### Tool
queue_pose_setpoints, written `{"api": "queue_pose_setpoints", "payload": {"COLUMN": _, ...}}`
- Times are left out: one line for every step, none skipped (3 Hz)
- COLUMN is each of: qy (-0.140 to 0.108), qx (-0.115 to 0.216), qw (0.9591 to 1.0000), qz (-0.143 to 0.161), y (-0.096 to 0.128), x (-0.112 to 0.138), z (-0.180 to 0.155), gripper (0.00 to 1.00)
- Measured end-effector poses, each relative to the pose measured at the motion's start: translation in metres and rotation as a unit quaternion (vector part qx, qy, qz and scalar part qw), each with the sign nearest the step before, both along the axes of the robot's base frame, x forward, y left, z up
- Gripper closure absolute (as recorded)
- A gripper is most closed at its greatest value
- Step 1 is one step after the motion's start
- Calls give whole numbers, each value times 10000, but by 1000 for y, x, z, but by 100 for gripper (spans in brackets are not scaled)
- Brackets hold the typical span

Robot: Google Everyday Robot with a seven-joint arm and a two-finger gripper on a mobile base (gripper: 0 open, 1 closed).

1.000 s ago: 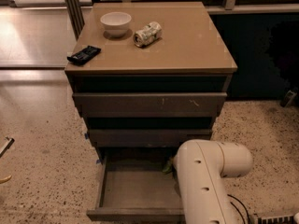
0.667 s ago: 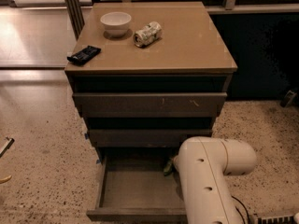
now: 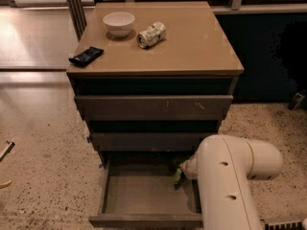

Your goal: Pick green rice chip bag from bottom drawer and place on counter

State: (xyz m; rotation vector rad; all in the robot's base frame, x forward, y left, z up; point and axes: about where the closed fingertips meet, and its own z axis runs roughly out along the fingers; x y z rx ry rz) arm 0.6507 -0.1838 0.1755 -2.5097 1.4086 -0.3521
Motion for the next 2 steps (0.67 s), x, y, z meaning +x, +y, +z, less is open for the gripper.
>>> {"api": "queue_pose_setpoints", "payload": {"qy": -42, "qx": -35, "qw": 9998, "qz": 169, "y": -2, "x": -14, "z": 22, "gripper": 100}}
{"api": "queue_pose_setpoints", "payload": {"qy": -40, "qx": -151, "qw": 9992, "qz": 366, "y": -7, "x": -30, "z": 47, "gripper": 100}}
